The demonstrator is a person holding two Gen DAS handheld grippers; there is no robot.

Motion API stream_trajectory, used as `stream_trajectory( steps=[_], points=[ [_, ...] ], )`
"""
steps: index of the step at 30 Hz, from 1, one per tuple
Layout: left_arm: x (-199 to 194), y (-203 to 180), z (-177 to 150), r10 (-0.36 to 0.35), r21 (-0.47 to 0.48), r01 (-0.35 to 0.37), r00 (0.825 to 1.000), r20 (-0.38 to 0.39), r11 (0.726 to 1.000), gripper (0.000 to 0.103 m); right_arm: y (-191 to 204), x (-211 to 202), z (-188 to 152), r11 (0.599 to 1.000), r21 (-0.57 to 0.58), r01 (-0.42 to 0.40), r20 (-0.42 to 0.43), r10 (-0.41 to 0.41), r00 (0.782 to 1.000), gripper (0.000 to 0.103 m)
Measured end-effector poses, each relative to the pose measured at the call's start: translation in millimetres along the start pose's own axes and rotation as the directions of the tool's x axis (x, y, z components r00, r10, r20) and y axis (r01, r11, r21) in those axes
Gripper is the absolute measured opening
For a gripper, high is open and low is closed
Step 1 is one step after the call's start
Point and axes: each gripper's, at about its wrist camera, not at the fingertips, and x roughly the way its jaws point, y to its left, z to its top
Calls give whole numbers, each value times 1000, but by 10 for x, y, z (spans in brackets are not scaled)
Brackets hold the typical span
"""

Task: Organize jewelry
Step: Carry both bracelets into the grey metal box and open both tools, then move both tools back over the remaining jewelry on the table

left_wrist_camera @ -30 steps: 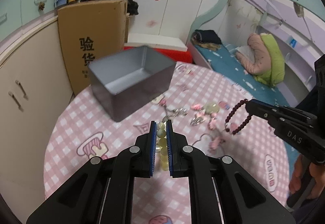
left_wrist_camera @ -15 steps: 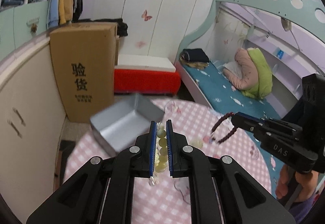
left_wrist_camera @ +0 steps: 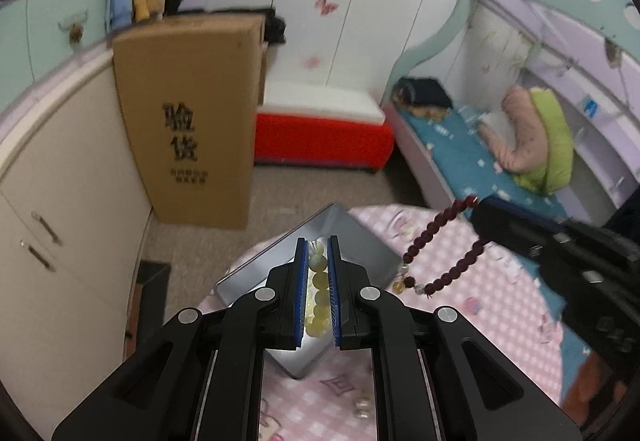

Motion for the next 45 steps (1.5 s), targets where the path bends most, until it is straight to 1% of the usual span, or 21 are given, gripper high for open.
stream_trajectory(
  steps=[2,4,7,12,15,22,23,24,25,26,27,29,34,36,38,40,41,45],
  points=[
    [194,92,-57,24,-7,-24,999,-46,1000,10,48,119,6,1000,-11,-5,-18,5,1000,8],
    [321,180,-109,30,-24,-31,997,-75,999,10,104,260,-16,1000,-24,1,-45,-3,999,8],
    [418,285,-166,45,-41,-49,994,-101,998,10,138,430,-52,1000,-27,5,-82,-7,997,8],
    [462,315,-197,52,-32,-56,992,-118,998,11,149,680,-160,1000,-26,10,-142,-13,990,8],
    [465,303,-196,33,-38,-38,992,-120,999,13,162,755,-214,999,-28,14,-162,-19,987,8],
    [494,264,-207,50,-23,-53,991,-123,998,13,115,843,-288,1000,-10,17,-196,-19,980,8],
    [502,262,-208,47,-25,-51,991,-125,998,17,103,858,-298,1000,-5,17,-202,-17,979,8],
    [506,255,-212,47,-29,-51,991,-128,998,33,97,868,-299,1000,-3,17,-205,-17,979,8],
    [508,249,-211,59,-34,-64,990,-125,997,38,90,873,-307,1000,0,19,-207,-19,978,9],
    [488,250,-212,70,-39,-74,992,-107,996,45,82,875,-317,1000,3,25,-207,-24,978,9],
    [476,254,-217,63,-46,-68,993,-105,997,47,60,874,-324,1000,10,25,-207,-22,978,9],
    [468,281,-213,51,-56,-57,993,-104,997,49,24,879,-322,999,23,22,-212,-16,977,9],
    [401,275,-216,75,-51,-80,993,-88,996,56,-43,861,-336,999,41,28,-209,-19,978,10],
    [366,276,-214,76,-60,-81,994,-79,995,59,-78,828,-332,998,54,38,-204,-27,979,12],
    [320,296,-221,67,-78,-73,995,-73,994,59,-116,792,-322,997,63,52,-199,-39,979,27],
    [276,308,-229,55,-99,-62,996,-69,993,61,-152,716,-321,996,69,55,-185,-42,982,35],
    [246,315,-233,53,-108,-60,997,-61,992,65,-174,653,-322,996,77,51,-174,-36,984,38],
    [22,215,-293,57,-92,-59,998,-17,994,65,-197,396,-322,996,59,60,-136,-51,989,38]
  ],
)
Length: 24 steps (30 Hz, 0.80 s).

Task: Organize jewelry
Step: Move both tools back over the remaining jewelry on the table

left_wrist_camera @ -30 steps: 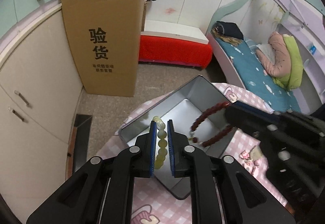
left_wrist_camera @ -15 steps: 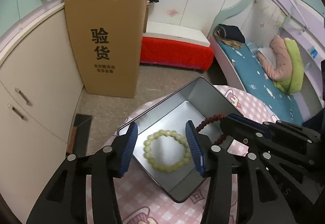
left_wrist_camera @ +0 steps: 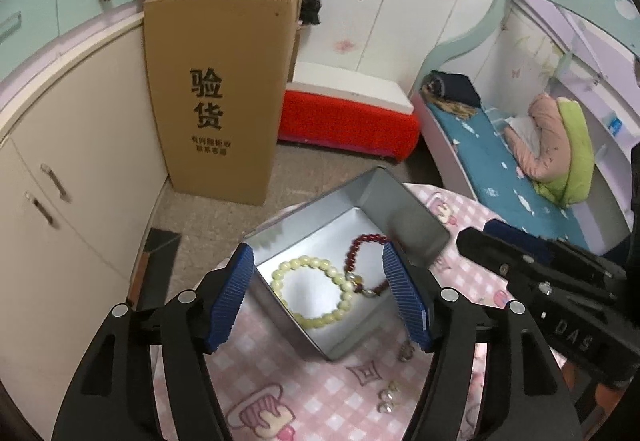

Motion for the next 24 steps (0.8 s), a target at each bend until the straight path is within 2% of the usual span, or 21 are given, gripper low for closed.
stream_trajectory(
  steps=[1,3,6,8,12,16,20,24],
  points=[
    [-67,-41,-26,7,10,-7,1000,14,1000,65,-12,-67,-7,1000,-3,5,10,-5,1000,40],
    [-260,-124,-106,15,37,-18,998,58,999,73,-67,-223,-49,1000,0,16,36,-15,999,45],
    [-540,-245,-258,24,50,-31,991,132,998,81,-164,-503,-178,999,0,45,89,-45,995,48],
    [-648,-312,-364,20,54,-28,989,147,998,82,-242,-662,-297,997,3,73,114,-73,991,51],
    [-737,-411,-624,28,43,-35,986,166,998,82,-426,-821,-594,992,30,126,123,-129,984,52],
    [-653,-502,-889,28,55,-35,991,134,998,82,-576,-813,-904,985,61,163,96,-169,981,52],
    [-392,-597,-1093,22,87,-27,999,50,996,82,-658,-691,-1185,982,88,167,48,-171,984,52],
    [-127,-652,-1241,71,110,-71,997,11,991,82,-714,-529,-1387,980,113,166,-4,-167,986,52]
  ],
)
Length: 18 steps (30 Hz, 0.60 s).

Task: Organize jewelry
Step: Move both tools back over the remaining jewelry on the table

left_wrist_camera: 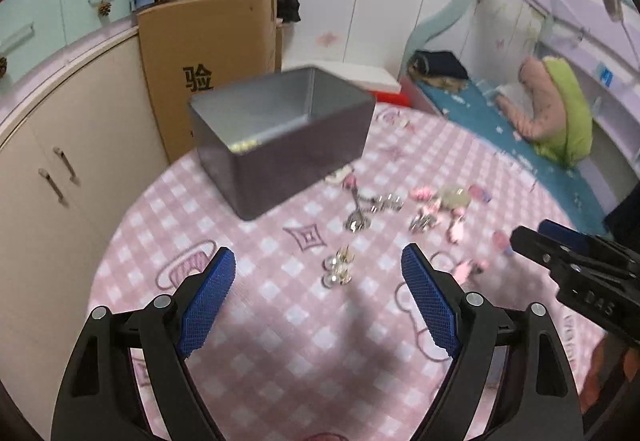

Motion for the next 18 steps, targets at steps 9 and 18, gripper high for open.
stream_trajectory(
  steps=[9,18],
  points=[
    [298,58,-95,32,3,-32,999,-40,999,82,-73,115,-244,1000,7,14,-26,-14,1000,52],
    [387,88,-72,30,-7,-31,997,-66,1000,82,-53,190,-283,1000,-7,19,-43,-20,999,52]
  ],
)
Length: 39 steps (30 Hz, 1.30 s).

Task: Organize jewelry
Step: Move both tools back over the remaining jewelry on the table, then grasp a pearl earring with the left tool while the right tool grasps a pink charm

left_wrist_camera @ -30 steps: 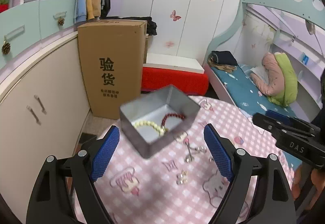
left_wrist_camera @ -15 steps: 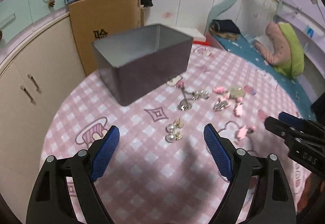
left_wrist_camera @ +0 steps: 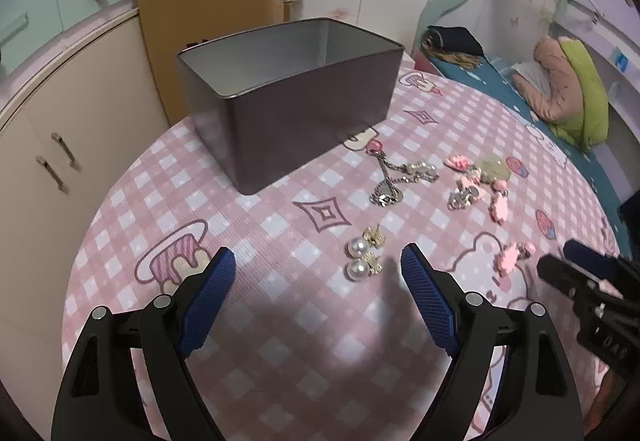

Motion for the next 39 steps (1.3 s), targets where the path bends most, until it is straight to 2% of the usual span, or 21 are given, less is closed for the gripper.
stream_trajectory(
  steps=[1,3,4,5,8,11,15,18,26,32,33,35,37,39],
  points=[
    [15,0,9,3,2,-3,1000,-6,1000,81,6,9,-4,1000,-1,-1,-3,1,1000,53],
    [32,-41,11,50,41,-50,999,-11,998,70,11,5,-18,1000,-3,0,-2,0,1000,56],
    [35,-64,15,49,59,-48,999,-8,997,67,10,0,-20,1000,-1,-1,-1,1,1000,58],
    [31,-85,17,32,69,-32,999,-8,997,60,9,8,-21,1000,1,-1,-1,1,1000,58],
    [26,-121,16,20,83,-20,1000,-5,996,49,2,4,-19,1000,3,-3,0,3,1000,58],
    [12,-142,8,-3,101,2,1000,1,995,28,10,7,-26,1000,3,-6,-2,6,1000,58],
    [-8,-106,-22,-30,89,30,1000,0,996,18,60,0,-42,1000,-8,-17,-2,17,1000,58],
    [-54,-33,-69,-51,63,51,999,1,997,13,126,5,-43,999,-17,-32,0,32,999,58],
    [-148,78,-166,-121,12,121,992,-17,993,13,309,79,4,997,-52,-54,-5,53,999,58],
    [-196,122,-201,-148,-7,148,989,-25,989,13,448,167,73,995,-94,-31,11,32,999,59],
    [-198,128,-202,-152,-9,152,988,-27,988,13,459,172,74,994,-104,-24,13,25,1000,58],
    [-210,138,-204,-159,-14,159,987,-28,987,13,453,172,75,994,-105,-23,16,25,1000,46],
    [-226,133,-201,-165,-10,165,986,-25,986,13,420,164,76,994,-110,-9,19,11,1000,38],
    [-244,113,-200,-173,-2,173,985,-22,985,12,354,146,65,995,-96,-35,20,37,999,37]
  ],
)
